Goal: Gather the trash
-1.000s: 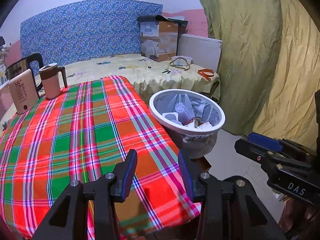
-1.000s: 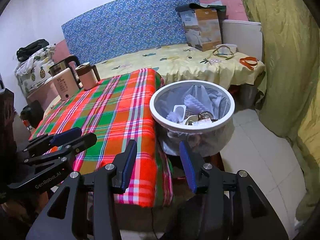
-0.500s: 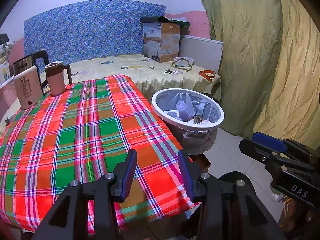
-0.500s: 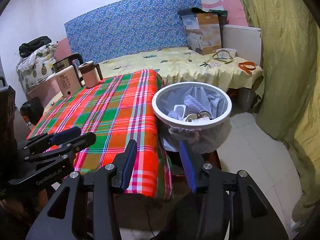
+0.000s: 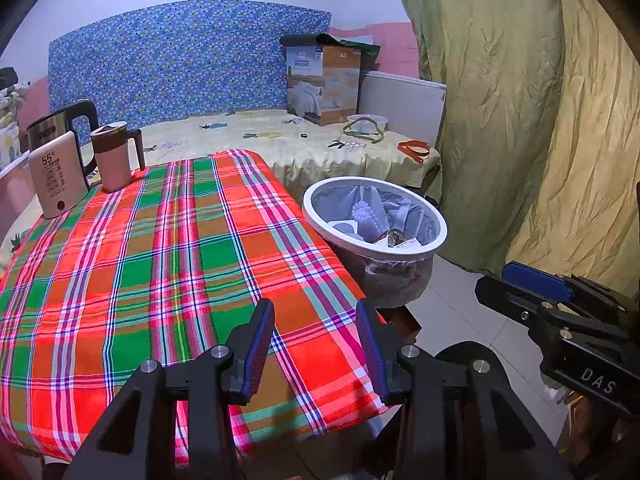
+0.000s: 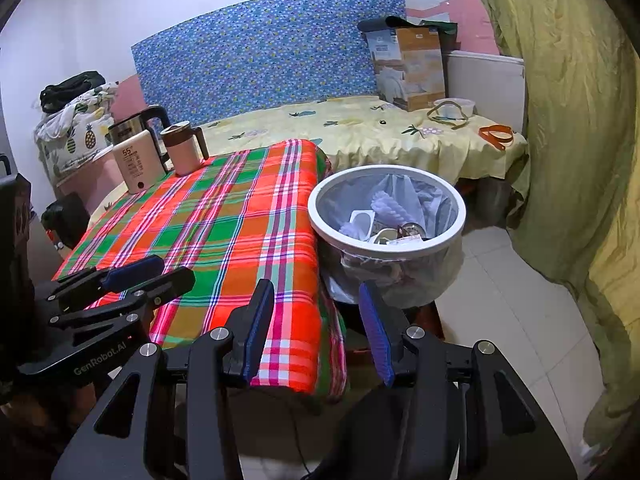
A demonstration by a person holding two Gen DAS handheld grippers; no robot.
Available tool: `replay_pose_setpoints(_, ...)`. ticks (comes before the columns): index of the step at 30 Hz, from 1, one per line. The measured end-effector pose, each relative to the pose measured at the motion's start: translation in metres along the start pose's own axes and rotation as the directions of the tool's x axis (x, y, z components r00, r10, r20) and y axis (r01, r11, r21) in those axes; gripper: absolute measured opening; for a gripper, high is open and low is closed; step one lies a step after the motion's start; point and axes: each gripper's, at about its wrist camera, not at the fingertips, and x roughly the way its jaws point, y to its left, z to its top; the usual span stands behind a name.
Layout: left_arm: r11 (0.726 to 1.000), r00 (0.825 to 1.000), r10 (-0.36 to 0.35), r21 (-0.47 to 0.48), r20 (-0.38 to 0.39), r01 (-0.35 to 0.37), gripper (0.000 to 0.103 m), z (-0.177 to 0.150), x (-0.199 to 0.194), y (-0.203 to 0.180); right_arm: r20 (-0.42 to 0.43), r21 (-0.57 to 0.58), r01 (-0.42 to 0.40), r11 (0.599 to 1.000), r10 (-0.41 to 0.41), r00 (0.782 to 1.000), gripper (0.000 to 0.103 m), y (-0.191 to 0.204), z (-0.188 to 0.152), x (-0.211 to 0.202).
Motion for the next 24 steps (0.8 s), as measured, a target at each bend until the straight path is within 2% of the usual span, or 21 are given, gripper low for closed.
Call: replay_pose_setpoints(24,1.0,1.0,0.003,0.0,-0.001,-0.003,0.042,-0.0023,-0.0009,-0.002,0.002,-0.001,-0.001,1.0,0.001,1.0,0.046,0.0003,-0.0007,-0.0004)
